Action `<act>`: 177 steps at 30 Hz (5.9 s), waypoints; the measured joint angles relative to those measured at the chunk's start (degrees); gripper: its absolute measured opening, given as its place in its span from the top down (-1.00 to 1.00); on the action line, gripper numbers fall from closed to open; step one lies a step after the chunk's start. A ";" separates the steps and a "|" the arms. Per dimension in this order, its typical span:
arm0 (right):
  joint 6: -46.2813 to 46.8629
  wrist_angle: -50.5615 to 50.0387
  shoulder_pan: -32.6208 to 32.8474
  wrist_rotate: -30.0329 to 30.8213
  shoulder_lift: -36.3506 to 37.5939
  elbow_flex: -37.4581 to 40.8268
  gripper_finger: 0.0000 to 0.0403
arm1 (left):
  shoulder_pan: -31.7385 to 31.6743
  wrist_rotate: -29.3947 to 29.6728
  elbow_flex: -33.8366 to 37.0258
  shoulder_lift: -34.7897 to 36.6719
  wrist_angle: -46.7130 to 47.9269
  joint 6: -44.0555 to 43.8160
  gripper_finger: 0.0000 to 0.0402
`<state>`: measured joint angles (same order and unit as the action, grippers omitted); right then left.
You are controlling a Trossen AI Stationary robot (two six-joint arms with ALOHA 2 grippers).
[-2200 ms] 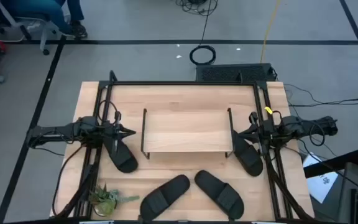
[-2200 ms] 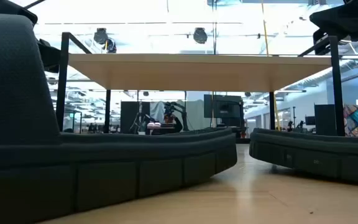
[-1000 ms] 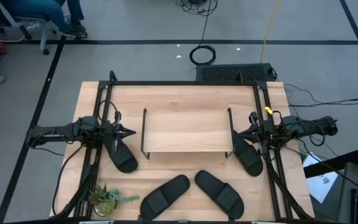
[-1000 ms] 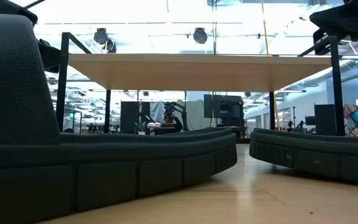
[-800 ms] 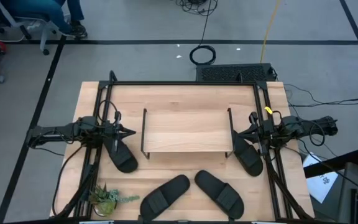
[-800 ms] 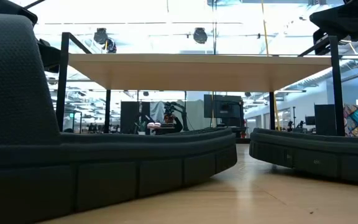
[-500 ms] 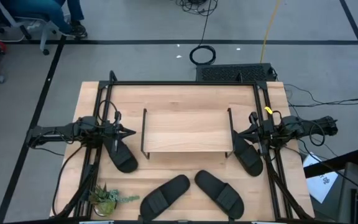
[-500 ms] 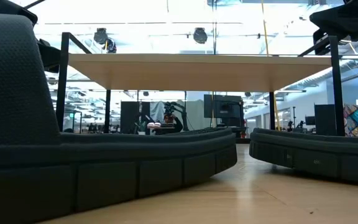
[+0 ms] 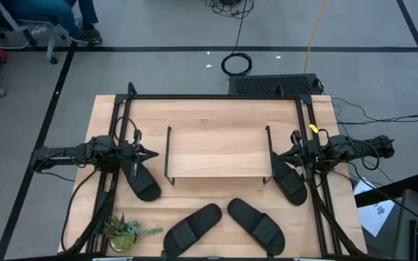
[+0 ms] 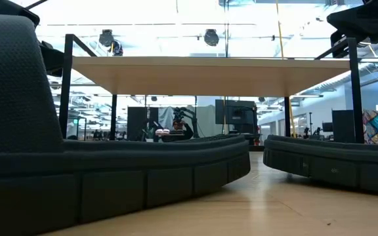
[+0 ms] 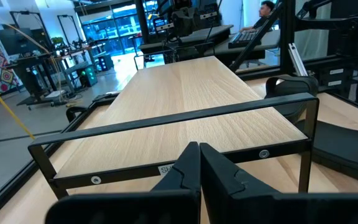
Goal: Pick and place slides into the shelf
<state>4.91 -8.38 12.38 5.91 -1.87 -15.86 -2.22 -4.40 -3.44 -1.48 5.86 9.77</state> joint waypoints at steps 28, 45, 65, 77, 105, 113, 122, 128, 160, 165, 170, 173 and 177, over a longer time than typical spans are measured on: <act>0.00 0.42 0.00 0.00 0.00 0.00 1.00 | -0.01 0.00 0.00 0.00 -0.01 0.01 1.00; 3.28 8.04 0.00 -0.04 -0.20 0.00 1.00 | 0.00 1.51 0.00 0.00 -0.03 2.81 1.00; -7.56 8.49 -0.01 -0.02 -8.03 0.00 1.00 | 0.00 1.51 0.02 -0.02 -8.06 -7.74 1.00; -16.30 17.05 0.00 -0.02 -13.18 -0.02 1.00 | 0.00 2.88 0.02 0.00 -15.10 4.51 1.00; -10.47 -4.86 46.61 32.32 -45.81 -23.26 0.98 | 0.00 8.69 0.02 -0.01 -9.01 -1.24 1.00; -10.31 -1.16 63.66 64.46 -54.64 -23.26 1.00 | 0.00 9.07 0.02 0.00 -9.01 -2.64 1.00; -1.66 4.82 63.13 65.92 -66.86 -23.19 1.00 | -0.02 11.04 0.02 0.00 -9.04 -3.53 1.00; 5.10 6.63 65.61 66.29 -71.20 -23.19 1.00 | 0.00 11.06 0.02 0.00 -8.84 -4.43 1.00; 27.84 -0.46 50.36 38.74 -69.78 -23.12 1.00 | -0.02 11.06 0.02 -0.01 -7.31 -4.04 1.00; 18.85 2.50 40.32 19.97 -66.97 -23.12 1.00 | -0.02 11.05 0.02 0.00 -6.54 -2.20 1.00; 7.11 2.70 36.01 10.76 -66.51 -25.65 1.00 | -0.02 11.06 0.02 -0.01 -5.07 -2.17 1.00; 3.30 -1.73 34.66 8.03 -66.49 -29.44 1.00 | -0.01 11.04 0.02 0.00 -4.70 -2.22 1.00; 2.38 -8.70 31.08 -0.41 -67.69 -35.41 1.00 | 0.00 11.04 0.02 0.00 -4.64 -2.26 1.00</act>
<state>7.29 -17.08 43.46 5.50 -69.56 -51.26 -2.22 6.64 -3.42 -1.48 1.21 7.51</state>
